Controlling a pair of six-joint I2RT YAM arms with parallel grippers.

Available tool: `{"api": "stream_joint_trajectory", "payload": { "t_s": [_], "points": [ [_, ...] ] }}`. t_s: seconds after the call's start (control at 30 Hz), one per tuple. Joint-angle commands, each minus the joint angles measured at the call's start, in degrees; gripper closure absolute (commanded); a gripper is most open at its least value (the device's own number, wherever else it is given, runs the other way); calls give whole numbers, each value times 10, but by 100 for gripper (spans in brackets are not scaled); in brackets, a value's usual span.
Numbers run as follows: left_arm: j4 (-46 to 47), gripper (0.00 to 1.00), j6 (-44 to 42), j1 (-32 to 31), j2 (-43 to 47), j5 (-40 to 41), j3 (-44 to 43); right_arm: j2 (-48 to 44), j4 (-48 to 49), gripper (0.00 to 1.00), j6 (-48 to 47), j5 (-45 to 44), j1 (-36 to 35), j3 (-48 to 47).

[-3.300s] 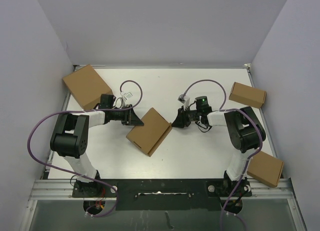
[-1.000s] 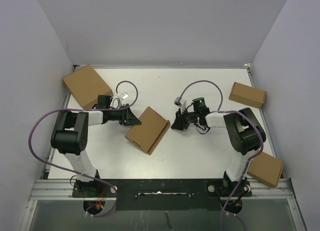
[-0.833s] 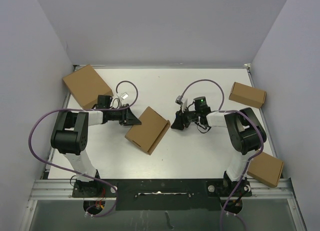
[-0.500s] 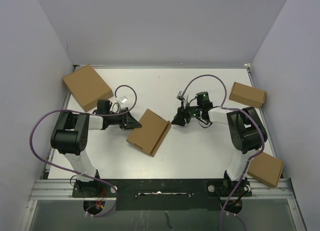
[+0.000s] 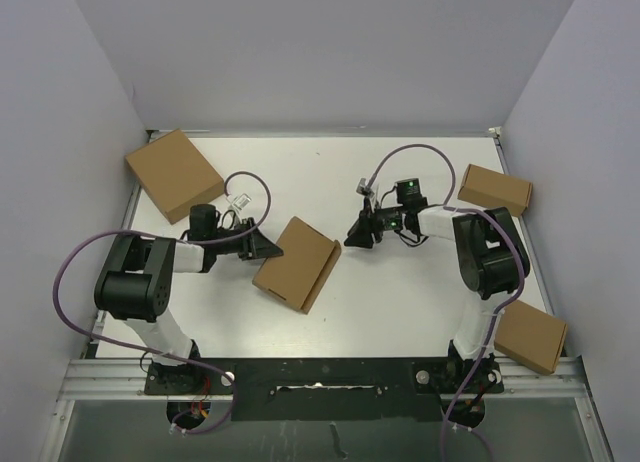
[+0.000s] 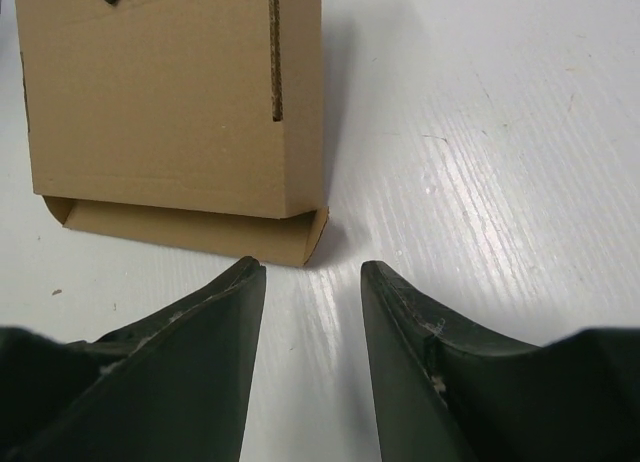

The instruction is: Fold the paper box

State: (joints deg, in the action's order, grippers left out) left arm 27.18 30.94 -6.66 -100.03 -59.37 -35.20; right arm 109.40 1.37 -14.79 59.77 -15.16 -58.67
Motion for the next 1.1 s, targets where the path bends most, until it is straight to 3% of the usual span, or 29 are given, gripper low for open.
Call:
{"api": "stream_joint_trajectory", "payload": {
  "t_s": [0.0,0.47,0.77,0.87,1.07],
  "points": [
    [83,92,-67,-3,60,52,18,-17,5,56,-4,33,8,-17],
    [139,96,-97,-11,86,73,57,-6,-67,53,-76,56,4,-69],
    [147,98,-112,-19,96,88,70,-4,-107,57,-111,9,-19,-96],
    [145,99,-121,-26,107,96,76,-12,-185,58,-180,-32,-21,-118],
    [154,100,-121,-29,103,98,80,9,-254,59,-214,-18,-7,-150]
  ]
}}
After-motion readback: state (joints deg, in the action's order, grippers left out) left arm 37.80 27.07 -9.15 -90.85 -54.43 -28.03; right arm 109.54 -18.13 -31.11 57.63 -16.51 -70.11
